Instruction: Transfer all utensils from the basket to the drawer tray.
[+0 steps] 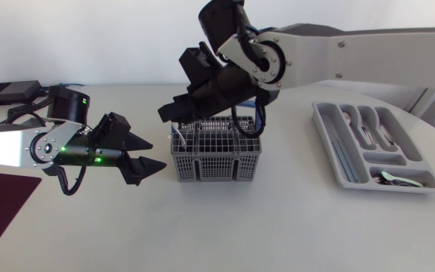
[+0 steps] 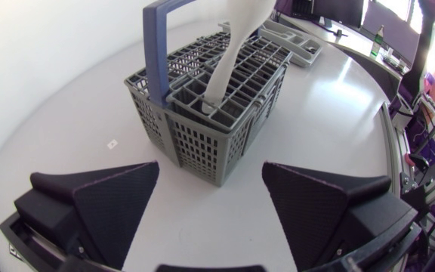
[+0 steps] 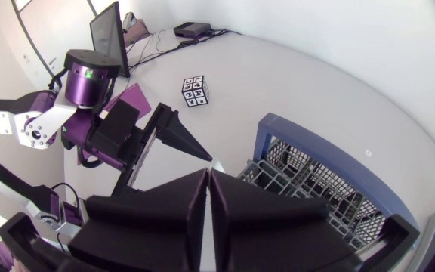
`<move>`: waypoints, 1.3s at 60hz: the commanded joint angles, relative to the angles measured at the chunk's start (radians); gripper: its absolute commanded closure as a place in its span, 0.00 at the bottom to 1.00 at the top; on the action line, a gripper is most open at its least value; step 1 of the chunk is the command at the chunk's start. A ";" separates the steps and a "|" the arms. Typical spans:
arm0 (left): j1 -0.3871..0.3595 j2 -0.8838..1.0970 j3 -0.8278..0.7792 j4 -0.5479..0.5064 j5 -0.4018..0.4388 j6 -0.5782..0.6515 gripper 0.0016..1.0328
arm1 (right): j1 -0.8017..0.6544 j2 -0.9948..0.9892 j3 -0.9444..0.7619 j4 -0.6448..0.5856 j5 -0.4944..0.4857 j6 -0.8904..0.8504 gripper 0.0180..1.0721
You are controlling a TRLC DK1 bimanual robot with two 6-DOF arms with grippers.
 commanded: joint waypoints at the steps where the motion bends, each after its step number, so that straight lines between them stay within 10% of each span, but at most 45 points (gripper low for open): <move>1: -0.003 -0.021 -0.009 -0.006 0.013 0.009 0.08 | -0.011 -0.037 0.020 -0.019 -0.010 0.029 0.92; 32: -0.002 -0.076 -0.013 -0.046 0.013 0.009 0.08 | -0.077 -0.244 -0.022 -0.140 -0.100 -0.020 0.92; 58: -0.023 -0.125 -0.016 -0.089 0.013 0.003 0.08 | -0.564 -0.438 -0.152 -0.459 -0.179 -0.144 0.92; 78: -0.028 -0.161 -0.009 -0.124 0.008 0.001 0.08 | -0.896 -0.504 -0.396 -0.381 0.093 -0.376 0.92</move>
